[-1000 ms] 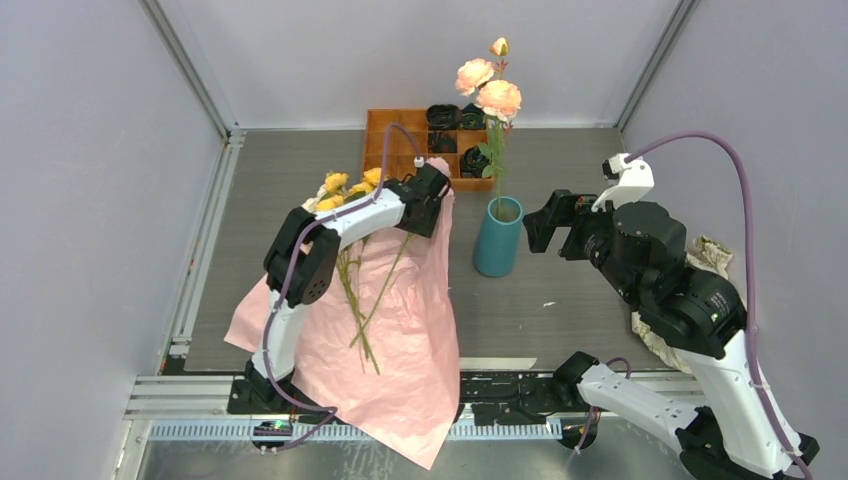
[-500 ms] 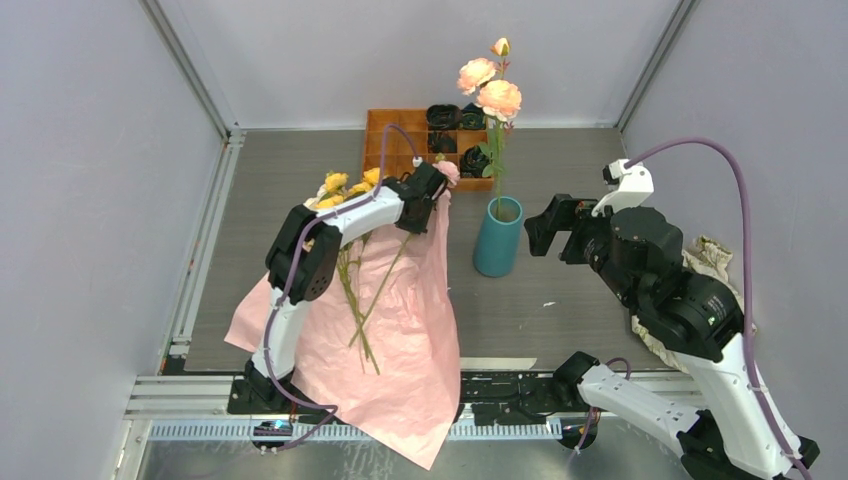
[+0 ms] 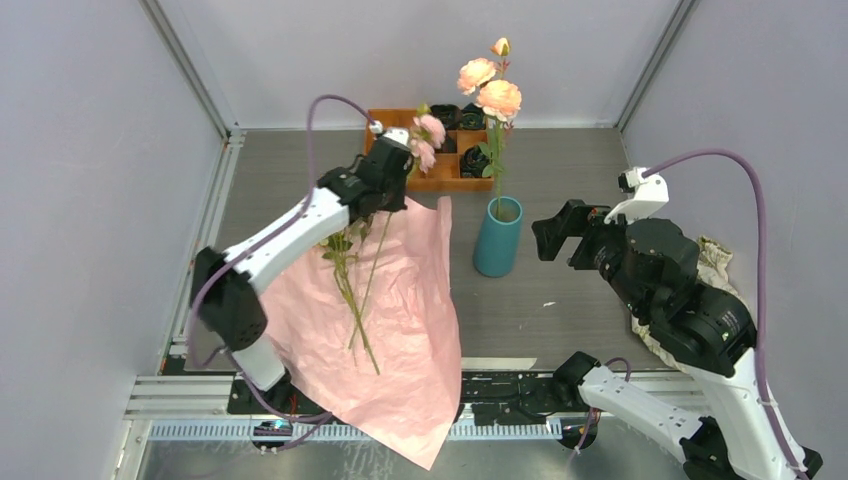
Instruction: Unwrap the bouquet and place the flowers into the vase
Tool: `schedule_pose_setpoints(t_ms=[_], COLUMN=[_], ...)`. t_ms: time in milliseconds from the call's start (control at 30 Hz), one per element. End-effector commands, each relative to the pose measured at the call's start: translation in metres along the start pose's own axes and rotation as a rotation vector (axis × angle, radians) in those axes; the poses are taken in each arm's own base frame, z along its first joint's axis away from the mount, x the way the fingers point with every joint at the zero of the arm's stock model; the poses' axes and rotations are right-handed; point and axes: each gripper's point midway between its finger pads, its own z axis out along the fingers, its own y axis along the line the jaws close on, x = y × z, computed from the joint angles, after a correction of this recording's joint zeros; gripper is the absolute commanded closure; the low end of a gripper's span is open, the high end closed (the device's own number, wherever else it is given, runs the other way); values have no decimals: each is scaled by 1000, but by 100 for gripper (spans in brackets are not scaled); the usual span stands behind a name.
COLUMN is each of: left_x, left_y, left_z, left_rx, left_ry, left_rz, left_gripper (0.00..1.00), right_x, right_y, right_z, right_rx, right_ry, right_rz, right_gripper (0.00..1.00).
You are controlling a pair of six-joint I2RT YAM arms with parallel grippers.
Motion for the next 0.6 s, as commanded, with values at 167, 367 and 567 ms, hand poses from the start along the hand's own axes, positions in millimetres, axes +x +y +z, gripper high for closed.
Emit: schedule_pose_setpoints(t_ms=[167,367,567], left_x=[-91,-142,-177], left_y=[21,-15,-50], left_z=[-179,-294,-368], left_rx=[183,585,909], left_ry=[-434,-738,-943], left_rz=[-224,-254,-230], left_gripper=[100,100,100], right_x=[-14,-15,-14], right_y=[-1,-2,-6], right_z=[-8,-15,-22], right_rx=[-8,-23,-33], right_ry=[-74,-91,-102], right_rz=[57,77,83], right_gripper=[0,1,1])
